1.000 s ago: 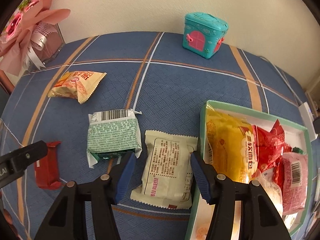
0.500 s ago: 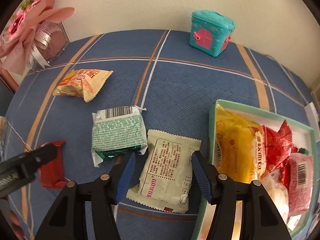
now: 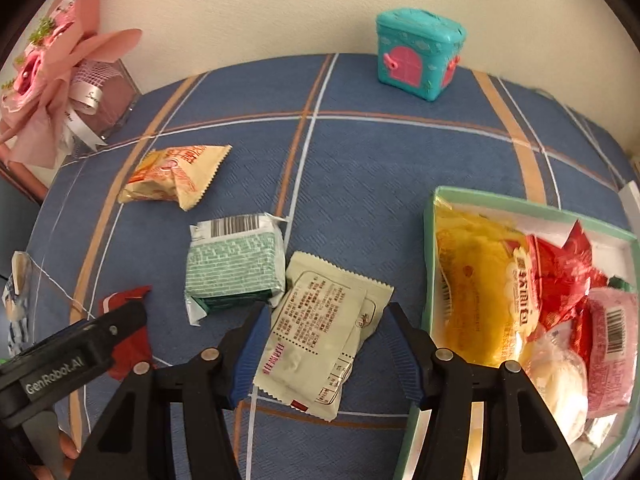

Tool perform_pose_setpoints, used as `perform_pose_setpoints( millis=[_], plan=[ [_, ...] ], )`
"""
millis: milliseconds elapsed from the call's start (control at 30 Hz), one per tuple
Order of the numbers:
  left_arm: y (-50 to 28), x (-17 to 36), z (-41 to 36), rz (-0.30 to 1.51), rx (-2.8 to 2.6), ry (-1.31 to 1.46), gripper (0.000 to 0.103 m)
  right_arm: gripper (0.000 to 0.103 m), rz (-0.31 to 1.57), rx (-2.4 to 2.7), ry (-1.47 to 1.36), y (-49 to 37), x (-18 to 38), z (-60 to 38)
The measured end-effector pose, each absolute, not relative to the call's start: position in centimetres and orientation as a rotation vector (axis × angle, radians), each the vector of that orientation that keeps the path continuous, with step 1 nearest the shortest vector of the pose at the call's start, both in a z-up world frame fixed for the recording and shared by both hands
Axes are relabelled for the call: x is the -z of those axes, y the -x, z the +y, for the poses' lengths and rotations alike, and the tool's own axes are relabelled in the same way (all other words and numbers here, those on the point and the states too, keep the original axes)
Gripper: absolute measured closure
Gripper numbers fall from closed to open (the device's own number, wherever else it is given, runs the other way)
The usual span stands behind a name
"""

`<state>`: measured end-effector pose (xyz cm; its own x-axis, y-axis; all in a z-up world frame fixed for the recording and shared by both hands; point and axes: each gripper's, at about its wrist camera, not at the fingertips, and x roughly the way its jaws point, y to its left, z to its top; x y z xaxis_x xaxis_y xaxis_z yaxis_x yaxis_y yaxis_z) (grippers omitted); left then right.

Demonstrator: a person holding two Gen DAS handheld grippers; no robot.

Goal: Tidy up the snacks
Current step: 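Grasp the small red pack with the left tool while the right tool grasps the cream pack, then carry the small red pack and cream pack over the white tray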

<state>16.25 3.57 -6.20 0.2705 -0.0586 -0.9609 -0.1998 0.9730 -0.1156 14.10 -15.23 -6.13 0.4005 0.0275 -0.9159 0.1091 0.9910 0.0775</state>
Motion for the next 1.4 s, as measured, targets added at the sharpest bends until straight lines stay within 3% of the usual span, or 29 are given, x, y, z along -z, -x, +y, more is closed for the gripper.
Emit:
perform_pose_setpoints(
  millis=[200,400,500,667,900,1400],
  plan=[
    [-15.9,6.6,4.0,1.302,-0.097,0.237,0.013,0.041,1.169,0.038,-0.127,-14.0,6.6,-14.6],
    [-15.8,7.3,3.4,1.321,-0.07,0.234,0.021,0.041,1.181,0.041,-0.092,-13.8,7.1,-14.2],
    [-15.7,7.6,2.9,1.338,-0.061,0.238,0.037,0.044,1.212,0.078,-0.082,-13.7,7.6,-14.6],
    [-15.6,7.6,3.0,1.334,-0.068,0.238,0.043,0.046,1.219,0.076,-0.087,-13.5,7.7,-14.7],
    [-15.4,7.4,3.4,1.329,-0.078,0.23,0.061,0.047,1.222,0.066,-0.09,-13.6,7.5,-15.0],
    [-15.7,7.2,2.3,1.314,-0.101,0.182,0.062,0.047,1.22,0.071,-0.03,-13.7,8.0,-14.0]
  ],
)
